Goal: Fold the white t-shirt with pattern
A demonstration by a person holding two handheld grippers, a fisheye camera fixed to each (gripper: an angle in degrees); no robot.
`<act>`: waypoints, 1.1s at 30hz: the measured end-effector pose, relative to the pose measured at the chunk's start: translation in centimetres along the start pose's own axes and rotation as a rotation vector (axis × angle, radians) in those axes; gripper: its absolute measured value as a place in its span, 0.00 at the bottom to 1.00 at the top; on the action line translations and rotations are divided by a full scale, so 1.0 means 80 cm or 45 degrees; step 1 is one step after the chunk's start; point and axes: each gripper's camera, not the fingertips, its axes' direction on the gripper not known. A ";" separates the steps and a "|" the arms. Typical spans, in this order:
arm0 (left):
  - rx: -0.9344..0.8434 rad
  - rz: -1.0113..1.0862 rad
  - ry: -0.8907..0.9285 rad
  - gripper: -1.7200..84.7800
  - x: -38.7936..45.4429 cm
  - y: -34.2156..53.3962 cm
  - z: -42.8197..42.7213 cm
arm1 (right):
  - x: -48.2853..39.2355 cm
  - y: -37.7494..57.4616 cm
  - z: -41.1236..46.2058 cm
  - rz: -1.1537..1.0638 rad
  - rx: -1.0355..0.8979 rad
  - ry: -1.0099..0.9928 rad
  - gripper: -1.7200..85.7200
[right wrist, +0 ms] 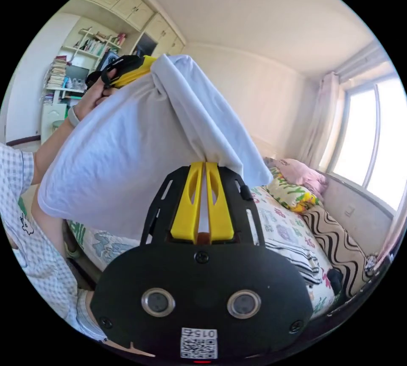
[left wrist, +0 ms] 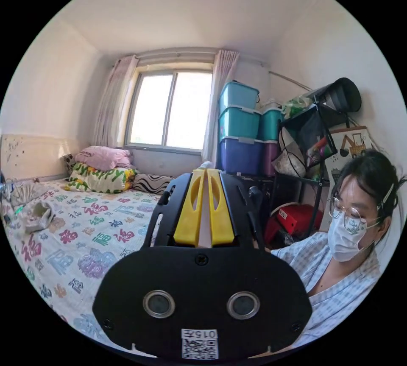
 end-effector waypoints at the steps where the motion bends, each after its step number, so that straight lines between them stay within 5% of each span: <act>1: 0.021 -0.026 -0.045 0.02 -0.006 0.008 -0.021 | -0.012 -0.006 0.010 -0.028 -0.015 -0.004 0.02; 6: -0.147 -0.417 -0.672 0.02 -0.102 0.125 -0.166 | -0.082 -0.020 0.138 -0.067 -0.271 -0.191 0.01; 10: -0.280 -0.562 -0.823 0.03 -0.111 0.229 -0.215 | -0.099 0.004 0.176 -0.034 -0.244 -0.213 0.01; 13: -0.380 -0.562 -0.537 0.07 -0.109 0.222 -0.206 | -0.076 0.037 0.216 0.197 -0.296 -0.344 0.02; 17: -0.618 -0.363 -0.577 0.11 -0.067 0.225 -0.158 | -0.034 0.062 0.276 0.388 -0.589 -0.846 0.06; 21: -0.991 -0.258 -0.234 0.16 -0.044 0.261 -0.052 | -0.034 0.088 0.310 0.397 -0.782 -0.823 0.10; 25: -1.408 -0.001 -0.358 0.12 -0.015 0.321 0.036 | -0.029 0.097 0.311 0.397 -0.791 -0.832 0.11; 26: -1.396 0.157 -0.473 0.09 -0.003 0.319 0.038 | -0.024 0.098 0.309 0.412 -0.769 -0.847 0.11; 29: -1.330 0.030 -0.377 0.05 -0.018 0.294 0.019 | -0.012 0.100 0.301 0.438 -0.718 -0.839 0.11; 33: -0.721 -0.293 -0.492 0.03 -0.069 0.228 -0.124 | 0.001 0.107 0.299 0.431 -0.715 -0.800 0.11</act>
